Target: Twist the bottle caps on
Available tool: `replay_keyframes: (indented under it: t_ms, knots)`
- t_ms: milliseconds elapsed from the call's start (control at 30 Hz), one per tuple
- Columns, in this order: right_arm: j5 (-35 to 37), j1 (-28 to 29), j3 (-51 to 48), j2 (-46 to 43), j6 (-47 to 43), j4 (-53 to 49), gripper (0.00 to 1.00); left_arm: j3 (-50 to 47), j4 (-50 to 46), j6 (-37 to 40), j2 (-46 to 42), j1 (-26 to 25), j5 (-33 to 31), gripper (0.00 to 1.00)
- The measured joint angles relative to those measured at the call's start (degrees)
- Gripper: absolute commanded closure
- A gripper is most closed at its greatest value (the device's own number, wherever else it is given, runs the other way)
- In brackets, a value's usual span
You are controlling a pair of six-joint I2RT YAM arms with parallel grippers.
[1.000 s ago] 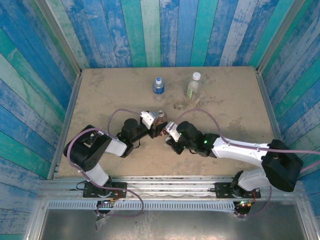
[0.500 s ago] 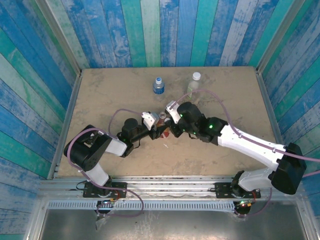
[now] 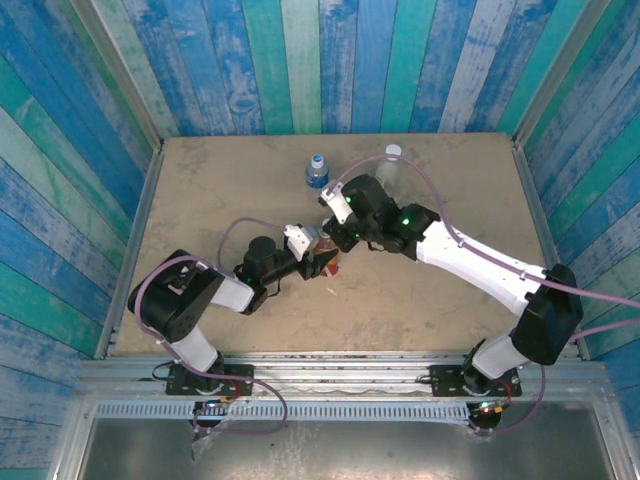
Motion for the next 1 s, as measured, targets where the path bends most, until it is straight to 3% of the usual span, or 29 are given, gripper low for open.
replay_keyframes:
  t_ms: [1000]
  knots:
    - [-6.47, -2.14, 2.21, 3.43, 0.72, -2.32, 0.67, 0.44, 0.17, 0.44, 0.61, 0.04, 1.14, 0.37]
